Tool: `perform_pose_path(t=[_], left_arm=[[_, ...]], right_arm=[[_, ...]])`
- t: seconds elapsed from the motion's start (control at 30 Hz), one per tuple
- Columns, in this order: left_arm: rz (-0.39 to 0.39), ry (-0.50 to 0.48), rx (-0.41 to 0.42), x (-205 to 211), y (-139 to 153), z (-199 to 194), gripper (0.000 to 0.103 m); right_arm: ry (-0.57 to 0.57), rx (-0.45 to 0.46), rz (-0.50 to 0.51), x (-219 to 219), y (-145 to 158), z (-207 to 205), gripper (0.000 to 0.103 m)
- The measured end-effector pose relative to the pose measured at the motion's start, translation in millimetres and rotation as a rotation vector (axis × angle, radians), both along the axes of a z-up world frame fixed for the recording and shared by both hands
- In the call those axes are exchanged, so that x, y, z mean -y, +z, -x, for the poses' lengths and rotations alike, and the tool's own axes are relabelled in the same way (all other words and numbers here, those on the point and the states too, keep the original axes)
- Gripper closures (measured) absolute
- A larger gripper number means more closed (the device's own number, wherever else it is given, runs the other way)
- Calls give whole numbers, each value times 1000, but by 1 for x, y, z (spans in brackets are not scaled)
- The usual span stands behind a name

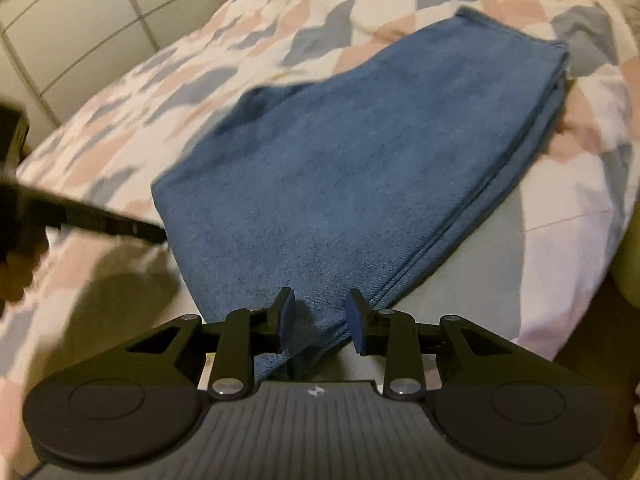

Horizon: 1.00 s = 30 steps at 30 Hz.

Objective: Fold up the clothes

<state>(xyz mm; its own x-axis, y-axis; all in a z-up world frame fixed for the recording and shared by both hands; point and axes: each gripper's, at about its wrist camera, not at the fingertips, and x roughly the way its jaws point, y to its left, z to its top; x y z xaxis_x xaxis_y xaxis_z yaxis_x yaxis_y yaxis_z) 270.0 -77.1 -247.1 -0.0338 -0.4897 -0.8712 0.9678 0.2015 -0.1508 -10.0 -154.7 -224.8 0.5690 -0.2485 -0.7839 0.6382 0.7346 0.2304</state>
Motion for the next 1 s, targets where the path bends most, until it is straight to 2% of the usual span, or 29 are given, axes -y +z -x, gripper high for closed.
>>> perform_pose_path(t=[0.07,0.1,0.2,0.3,0.37,0.47,0.5,0.53,0.6,0.67,0.73,0.77,0.8,0.83,0.9,1.0], left_arm=[[26,-82,67,-10,11,9,95],[36,-142,134,-15,16,17,94],[49,-377,378,-27,15,43,91],[82,-682,660,-37,-5,70,79],[139,-848,849,-45,-22,75,75],[244,-1071,1129,-58,-48,78,71],[283,-1134,1190,-62,-56,74,63],[320,-1199,1245,-66,-64,69,60],[397,-1327,1354,-75,-80,60,62],[457,-1385,1397,-75,-90,55,62],[501,-1408,1430,-68,-99,54,63],[506,-1410,1422,-62,-100,55,63],[501,-1411,1402,-57,-99,55,65],[488,-1416,1375,-53,-97,56,72],[460,-1412,1321,-49,-92,58,76],[441,-1356,1232,-48,-72,69,85]], right_arm=[[28,-14,73,-12,12,2,51],[42,-20,109,-19,18,4,47],[139,-103,224,-51,15,-6,36],[273,-230,427,-91,-6,-23,27],[336,-312,565,-111,-23,-31,22],[409,-429,739,-129,-46,-43,21],[424,-463,793,-133,-54,-47,20],[433,-479,829,-136,-59,-50,20],[451,-504,892,-142,-68,-55,21],[466,-514,947,-143,-76,-62,24],[481,-519,977,-140,-81,-68,35],[485,-523,978,-137,-82,-70,46],[490,-517,947,-131,-81,-70,61],[496,-509,910,-124,-79,-71,62],[498,-479,860,-117,-71,-67,72],[505,-446,826,-113,-51,-54,81]])
